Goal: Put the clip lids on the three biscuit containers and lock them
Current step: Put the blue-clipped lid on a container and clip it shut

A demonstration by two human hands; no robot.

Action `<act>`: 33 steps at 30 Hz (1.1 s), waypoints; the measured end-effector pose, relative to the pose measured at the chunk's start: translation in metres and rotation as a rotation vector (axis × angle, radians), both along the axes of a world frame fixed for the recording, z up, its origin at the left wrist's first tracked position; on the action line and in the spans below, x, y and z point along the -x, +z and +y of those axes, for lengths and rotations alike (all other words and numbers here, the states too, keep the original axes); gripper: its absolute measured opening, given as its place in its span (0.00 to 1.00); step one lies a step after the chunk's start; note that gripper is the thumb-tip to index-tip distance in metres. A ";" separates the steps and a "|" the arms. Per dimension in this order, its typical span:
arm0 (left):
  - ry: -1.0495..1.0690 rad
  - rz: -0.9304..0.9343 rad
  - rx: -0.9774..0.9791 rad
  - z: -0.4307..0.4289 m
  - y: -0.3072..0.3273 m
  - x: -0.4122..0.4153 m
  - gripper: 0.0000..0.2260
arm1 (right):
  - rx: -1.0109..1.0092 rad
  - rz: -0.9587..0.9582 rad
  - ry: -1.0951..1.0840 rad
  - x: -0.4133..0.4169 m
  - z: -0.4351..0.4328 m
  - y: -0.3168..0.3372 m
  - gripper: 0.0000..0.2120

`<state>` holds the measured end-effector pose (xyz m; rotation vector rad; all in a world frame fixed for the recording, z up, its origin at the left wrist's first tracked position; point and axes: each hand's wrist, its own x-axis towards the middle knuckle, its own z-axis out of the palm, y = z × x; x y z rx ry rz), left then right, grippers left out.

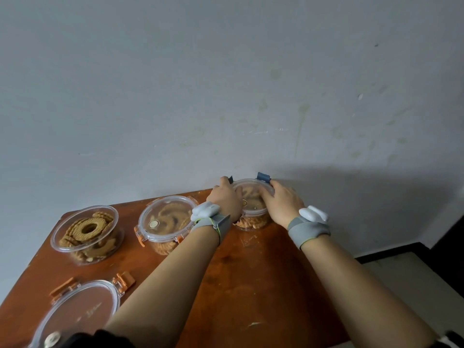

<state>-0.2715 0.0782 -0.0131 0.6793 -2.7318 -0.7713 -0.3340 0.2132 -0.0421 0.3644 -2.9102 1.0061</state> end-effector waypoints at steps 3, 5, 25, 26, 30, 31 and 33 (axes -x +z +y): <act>-0.011 0.010 -0.022 0.002 -0.002 -0.012 0.18 | 0.034 -0.012 0.002 -0.016 0.006 0.003 0.22; -0.020 0.029 -0.046 0.005 -0.003 -0.023 0.19 | 0.055 -0.023 -0.002 -0.029 0.009 0.004 0.24; 0.008 0.209 -0.156 0.023 -0.003 -0.088 0.28 | 0.157 0.031 0.039 -0.093 0.024 0.013 0.35; 0.008 0.194 -0.174 0.023 -0.003 -0.087 0.27 | 0.148 0.045 0.054 -0.092 0.024 0.013 0.34; 0.005 0.166 -0.233 0.020 -0.005 -0.085 0.27 | 0.121 0.078 0.111 -0.090 0.024 0.014 0.31; 0.004 0.168 -0.235 0.019 -0.005 -0.085 0.26 | 0.115 0.071 0.127 -0.090 0.024 0.014 0.31; -0.001 0.173 -0.235 0.017 -0.006 -0.085 0.26 | 0.118 0.026 0.143 -0.089 0.024 0.014 0.31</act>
